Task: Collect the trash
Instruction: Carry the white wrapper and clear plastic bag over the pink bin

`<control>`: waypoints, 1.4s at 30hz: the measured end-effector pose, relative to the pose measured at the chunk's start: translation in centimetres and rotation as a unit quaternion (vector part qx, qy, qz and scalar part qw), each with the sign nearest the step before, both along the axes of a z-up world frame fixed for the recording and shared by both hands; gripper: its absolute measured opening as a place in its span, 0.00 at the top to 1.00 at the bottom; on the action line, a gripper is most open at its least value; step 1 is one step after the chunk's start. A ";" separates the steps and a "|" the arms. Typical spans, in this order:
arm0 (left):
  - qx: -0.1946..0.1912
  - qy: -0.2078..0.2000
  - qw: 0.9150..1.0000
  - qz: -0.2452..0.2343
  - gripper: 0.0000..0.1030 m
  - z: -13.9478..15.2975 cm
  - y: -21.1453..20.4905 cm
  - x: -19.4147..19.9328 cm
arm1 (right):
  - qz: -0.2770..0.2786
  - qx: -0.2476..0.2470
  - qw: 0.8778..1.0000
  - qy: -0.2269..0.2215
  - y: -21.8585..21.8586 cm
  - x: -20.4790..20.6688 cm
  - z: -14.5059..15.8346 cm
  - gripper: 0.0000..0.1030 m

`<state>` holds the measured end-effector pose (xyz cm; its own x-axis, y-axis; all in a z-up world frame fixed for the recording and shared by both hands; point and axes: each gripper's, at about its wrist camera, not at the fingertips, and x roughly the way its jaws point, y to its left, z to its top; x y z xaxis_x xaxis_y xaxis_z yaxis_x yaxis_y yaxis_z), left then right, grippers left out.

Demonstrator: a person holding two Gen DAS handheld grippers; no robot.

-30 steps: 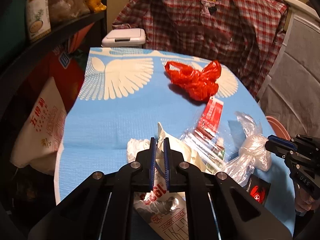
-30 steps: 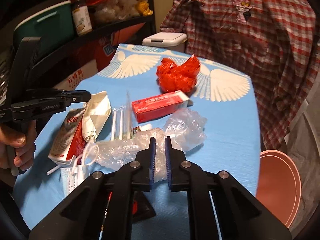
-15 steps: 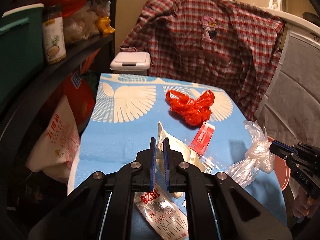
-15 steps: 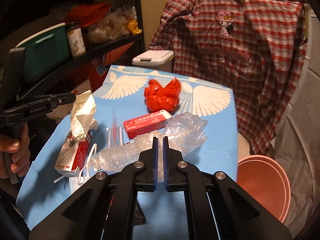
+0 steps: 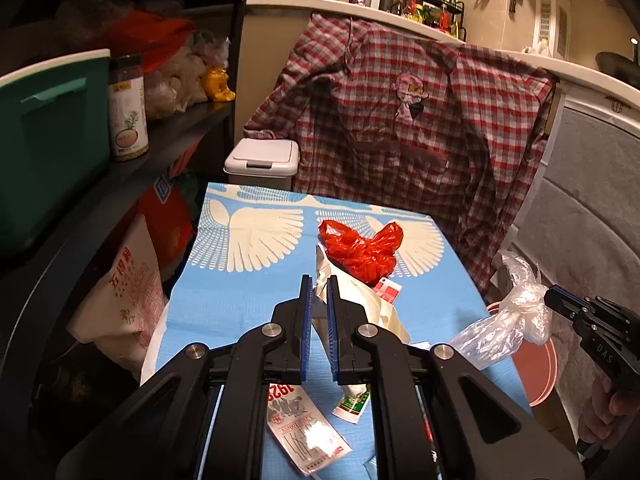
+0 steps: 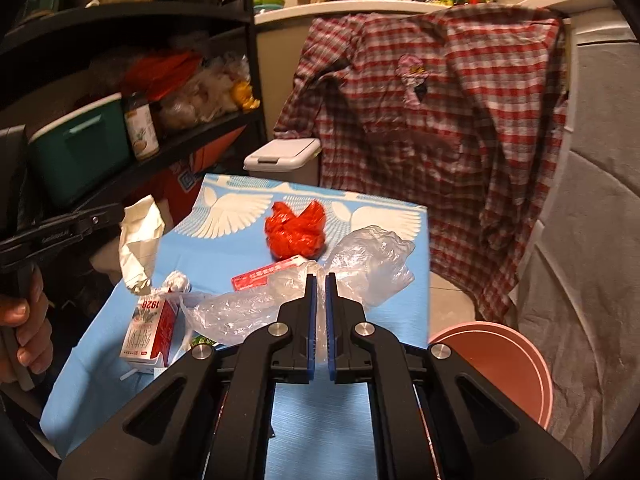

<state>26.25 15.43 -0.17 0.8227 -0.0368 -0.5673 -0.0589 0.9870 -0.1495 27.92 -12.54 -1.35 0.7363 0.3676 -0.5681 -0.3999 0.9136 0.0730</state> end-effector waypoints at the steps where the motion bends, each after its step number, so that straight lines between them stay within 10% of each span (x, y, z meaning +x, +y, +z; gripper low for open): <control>1: 0.000 -0.002 1.000 0.001 0.93 0.2 -0.1 -0.3 | -0.002 0.003 1.000 -0.002 -0.3 -0.1 0.2 0.96; 13: -0.003 -0.018 1.000 -0.003 0.93 2.1 -1.1 -2.6 | 0.011 0.057 0.998 0.014 -1.9 -1.8 2.0 0.96; 42: -0.003 -0.045 0.998 -0.035 0.93 3.8 -5.4 -3.8 | -0.061 0.008 0.997 -0.040 -6.4 -3.7 3.8 0.96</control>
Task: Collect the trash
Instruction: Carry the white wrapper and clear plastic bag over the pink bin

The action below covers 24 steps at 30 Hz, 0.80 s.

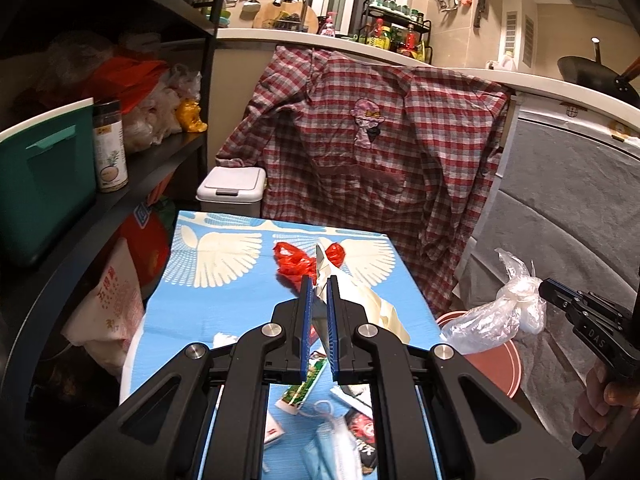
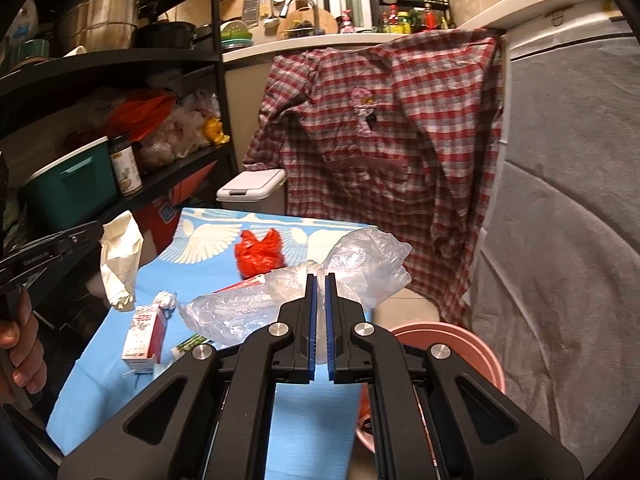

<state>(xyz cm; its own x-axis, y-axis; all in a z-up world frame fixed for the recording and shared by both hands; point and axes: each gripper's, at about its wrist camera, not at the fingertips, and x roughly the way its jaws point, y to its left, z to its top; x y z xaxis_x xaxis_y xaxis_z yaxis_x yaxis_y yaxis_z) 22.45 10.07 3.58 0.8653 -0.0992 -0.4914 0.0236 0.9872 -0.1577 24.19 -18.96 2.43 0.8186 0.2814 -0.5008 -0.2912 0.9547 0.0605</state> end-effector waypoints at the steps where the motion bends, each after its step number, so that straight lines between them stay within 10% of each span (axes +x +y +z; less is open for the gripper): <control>1: 0.000 -0.001 1.000 -0.002 0.93 0.0 -0.2 0.0 | -0.004 0.001 1.000 -0.002 -0.3 0.0 0.1 0.96; 24: -0.006 -0.003 0.998 -0.068 0.93 0.0 -9.6 2.4 | -0.066 -0.015 0.998 -0.010 -6.3 -0.2 0.3 0.96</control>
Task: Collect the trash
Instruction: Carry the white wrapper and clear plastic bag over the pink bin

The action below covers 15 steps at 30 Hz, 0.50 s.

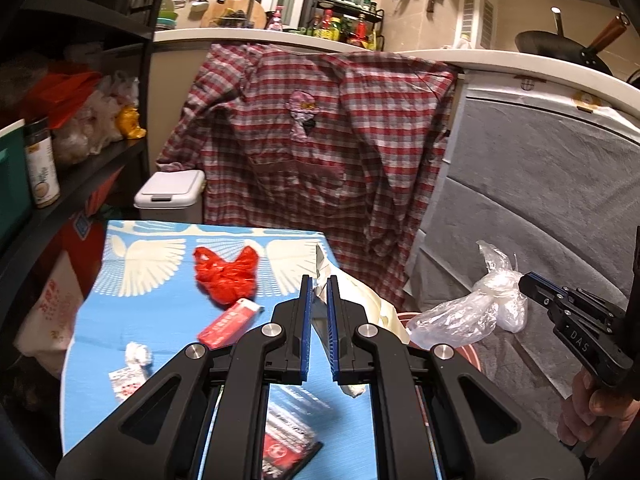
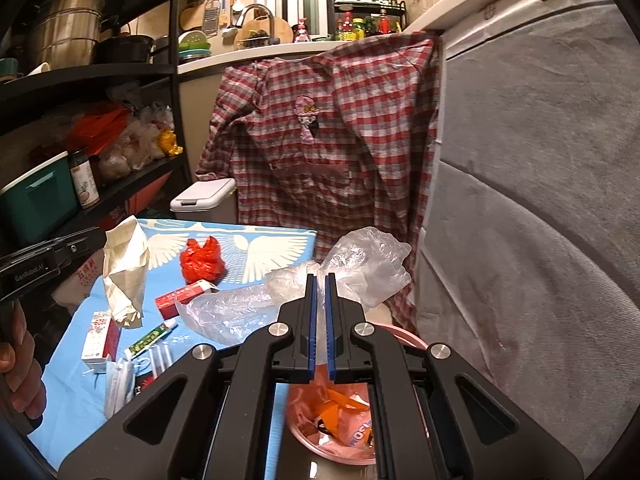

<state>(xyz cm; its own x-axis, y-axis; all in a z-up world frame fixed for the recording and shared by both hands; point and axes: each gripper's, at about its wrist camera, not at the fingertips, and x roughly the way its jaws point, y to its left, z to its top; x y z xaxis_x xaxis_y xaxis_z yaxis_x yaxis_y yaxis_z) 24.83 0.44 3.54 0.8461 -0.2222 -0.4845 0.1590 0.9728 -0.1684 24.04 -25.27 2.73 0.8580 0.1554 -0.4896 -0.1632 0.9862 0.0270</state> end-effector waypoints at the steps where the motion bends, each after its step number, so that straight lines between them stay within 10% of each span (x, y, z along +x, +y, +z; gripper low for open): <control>1: 0.000 0.001 1.000 -0.002 0.93 -0.1 -0.3 0.1 | -0.003 0.000 1.000 0.001 -0.3 0.1 0.0 0.96; 15: 0.002 0.016 0.999 -0.043 0.93 -1.5 -5.9 1.9 | -0.040 -0.004 0.999 0.014 -3.5 1.5 -1.1 0.96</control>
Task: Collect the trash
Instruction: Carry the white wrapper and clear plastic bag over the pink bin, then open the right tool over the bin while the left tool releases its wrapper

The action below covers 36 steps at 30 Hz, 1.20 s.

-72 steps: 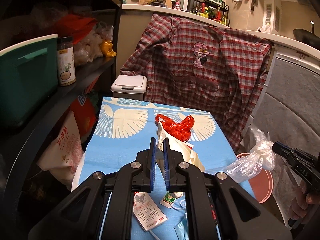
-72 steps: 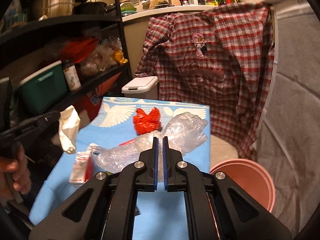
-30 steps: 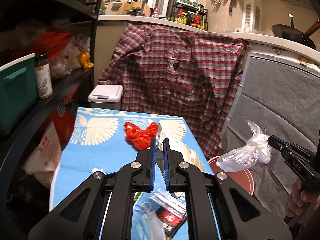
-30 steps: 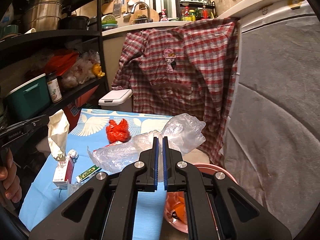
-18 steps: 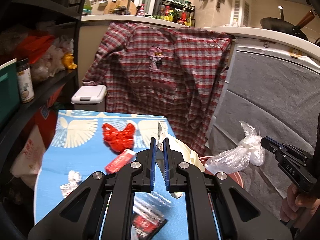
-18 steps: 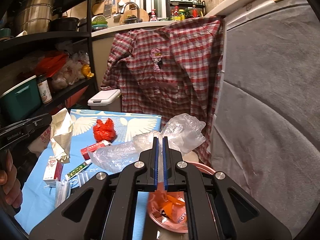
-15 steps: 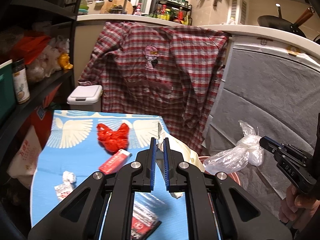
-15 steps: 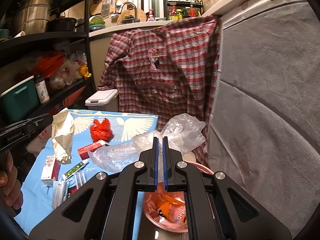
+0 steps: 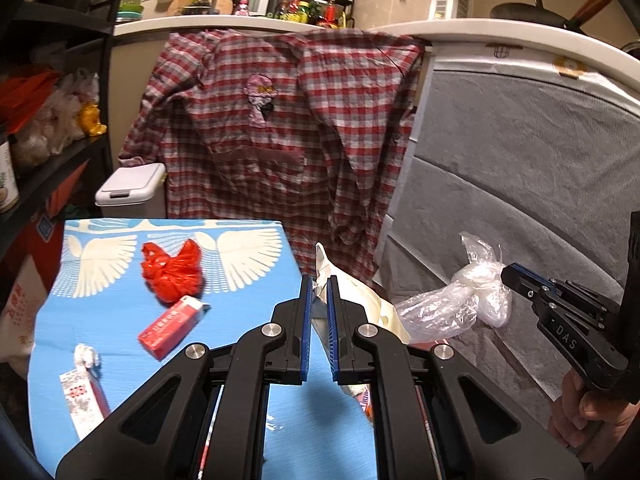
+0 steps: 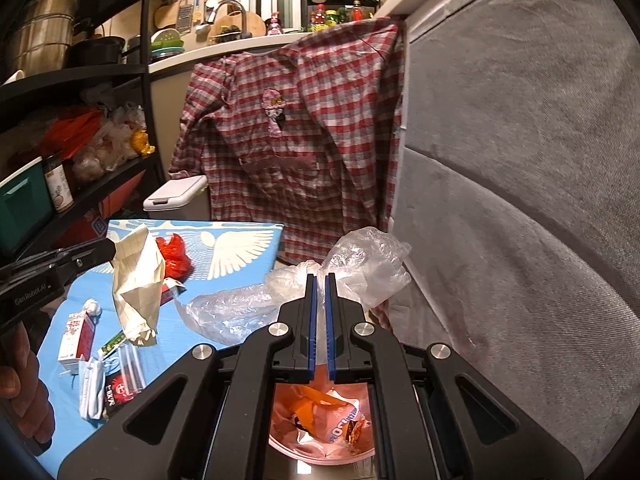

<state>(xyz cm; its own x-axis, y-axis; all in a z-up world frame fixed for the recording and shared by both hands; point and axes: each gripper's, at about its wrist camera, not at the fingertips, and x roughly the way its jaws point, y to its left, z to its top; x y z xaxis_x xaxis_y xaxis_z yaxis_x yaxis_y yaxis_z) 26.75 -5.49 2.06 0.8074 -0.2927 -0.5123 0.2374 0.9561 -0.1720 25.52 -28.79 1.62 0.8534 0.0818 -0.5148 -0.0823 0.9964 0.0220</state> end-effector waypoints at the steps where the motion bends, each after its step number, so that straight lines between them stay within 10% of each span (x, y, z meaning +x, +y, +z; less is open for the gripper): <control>1: 0.000 0.002 1.000 -0.002 0.93 -0.1 -0.3 0.2 | -0.002 0.000 1.000 0.001 -0.2 0.1 -0.1 0.96; 23: 0.016 0.042 0.998 -0.036 0.93 -3.6 -5.6 3.8 | -0.037 -0.013 0.999 0.032 -2.6 2.9 -2.5 0.96; 36: 0.011 0.049 0.998 -0.040 0.91 -4.1 -6.6 4.4 | -0.048 -0.011 0.998 0.038 -3.2 3.6 -2.8 0.76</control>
<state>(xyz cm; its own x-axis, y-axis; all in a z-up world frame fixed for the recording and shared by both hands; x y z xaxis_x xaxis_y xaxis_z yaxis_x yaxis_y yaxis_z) 31.16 -12.08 -2.08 0.7273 -0.3422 -0.5949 0.2961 0.9385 -0.1779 29.10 -31.95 -1.16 0.8150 -0.0107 -0.5793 0.0150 0.9999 0.0027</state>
